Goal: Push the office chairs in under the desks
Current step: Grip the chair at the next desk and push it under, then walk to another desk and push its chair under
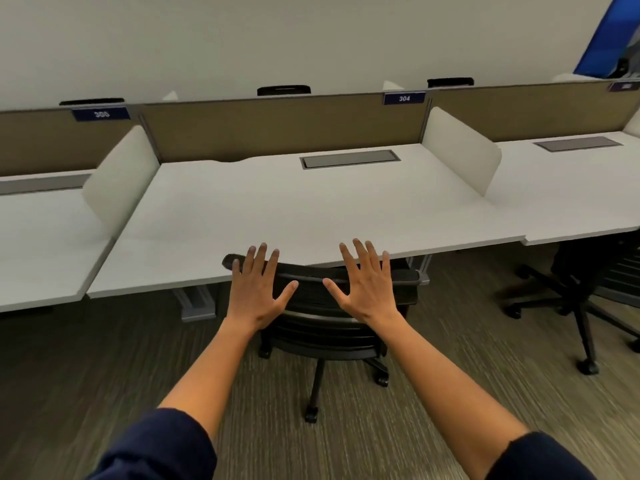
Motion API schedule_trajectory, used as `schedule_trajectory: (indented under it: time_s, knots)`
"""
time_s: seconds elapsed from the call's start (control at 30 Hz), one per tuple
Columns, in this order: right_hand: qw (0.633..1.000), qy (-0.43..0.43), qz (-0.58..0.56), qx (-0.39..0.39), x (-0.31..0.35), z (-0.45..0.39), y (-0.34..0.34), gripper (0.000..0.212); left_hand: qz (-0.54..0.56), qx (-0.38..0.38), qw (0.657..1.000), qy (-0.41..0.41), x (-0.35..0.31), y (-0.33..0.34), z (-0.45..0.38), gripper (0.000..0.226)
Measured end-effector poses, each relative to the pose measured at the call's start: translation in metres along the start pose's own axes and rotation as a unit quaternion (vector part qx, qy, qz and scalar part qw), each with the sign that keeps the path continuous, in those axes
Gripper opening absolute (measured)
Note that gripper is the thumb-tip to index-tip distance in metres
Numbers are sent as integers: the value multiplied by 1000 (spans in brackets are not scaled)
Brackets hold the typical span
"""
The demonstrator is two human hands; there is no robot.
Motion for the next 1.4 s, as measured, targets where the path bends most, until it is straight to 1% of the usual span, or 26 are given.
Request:
schedule_trajectory:
  time_s: [0.13,0.27,0.33,0.5,0.6,0.7,0.87,0.97,1.07,1.23,1.4]
  knots:
    - [999,-52,-8,1,29,14,4,92,-12,-3,999,-35,7,-13,42,94]
    - [996,-85,-11,11,64,29,3,92,-30,-18,997,-70,25,-38,83,87]
    - [994,-103,-24,17,86,36,2,92,-40,-16,995,-95,38,-52,106,87]
    - [985,-159,-58,25,172,65,-6,97,-62,-28,983,-172,82,-94,189,92]
    - [975,-209,-66,28,237,104,-15,96,-87,-41,972,-213,108,-128,259,93]
    - [964,-248,-95,20,299,154,-30,94,-110,-54,958,-260,132,-163,340,89]
    - [941,-313,-129,13,392,260,-67,90,-128,-63,932,-332,149,-216,492,88]
    - [919,-363,-152,11,445,327,-91,89,-141,-63,913,-379,155,-248,582,93]
    - [899,-403,-172,16,496,383,-113,89,-145,-77,893,-418,164,-278,659,90]
    - [857,-473,-206,17,578,467,-145,89,-170,-108,858,-473,181,-331,760,89]
    - [817,-533,-218,28,659,531,-156,89,-193,-130,821,-522,205,-373,849,87]
Point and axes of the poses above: each hand's wrist, its own z-axis away from the middle knuckle, its own y-axis out of the palm, x = y × z, the point moved 7 cm from there along -z, towards the middle knuckle, and after that the axes turned 10 degrees about -x, right-handed, at the moved point
